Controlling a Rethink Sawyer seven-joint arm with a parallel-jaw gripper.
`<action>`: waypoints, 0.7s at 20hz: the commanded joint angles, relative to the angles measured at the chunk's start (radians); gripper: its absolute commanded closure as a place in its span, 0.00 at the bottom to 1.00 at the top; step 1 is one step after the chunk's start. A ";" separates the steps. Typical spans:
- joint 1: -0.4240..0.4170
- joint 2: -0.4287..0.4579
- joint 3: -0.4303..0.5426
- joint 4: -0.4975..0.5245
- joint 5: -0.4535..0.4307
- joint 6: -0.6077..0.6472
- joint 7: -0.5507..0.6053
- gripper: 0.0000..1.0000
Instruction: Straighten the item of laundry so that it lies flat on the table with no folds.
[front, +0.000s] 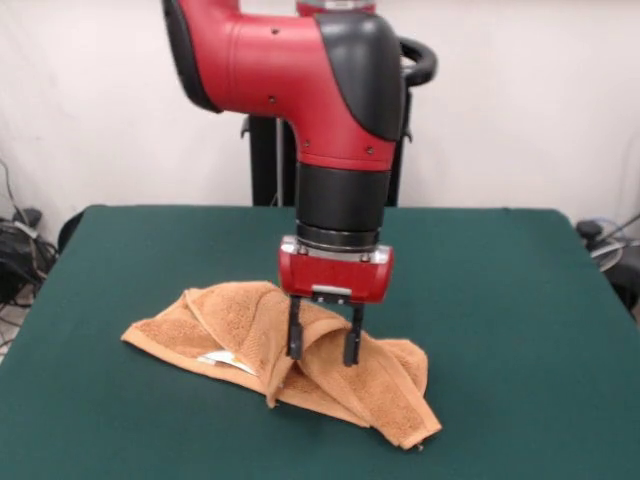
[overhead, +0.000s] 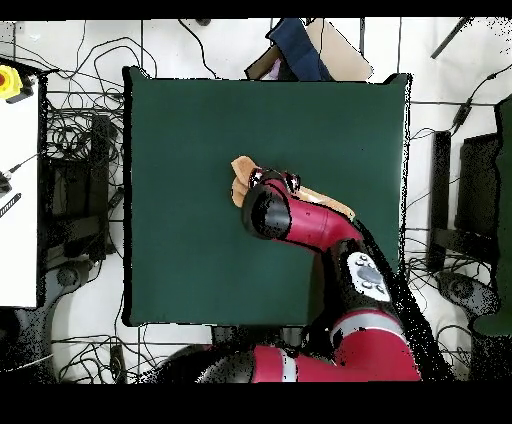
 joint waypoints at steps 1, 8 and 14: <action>0.203 0.044 -0.235 -0.097 0.079 0.176 0.202 0.00; 0.413 0.182 -0.529 -0.157 0.143 0.142 0.263 0.00; 0.436 0.204 -0.546 -0.122 0.181 0.071 0.274 0.00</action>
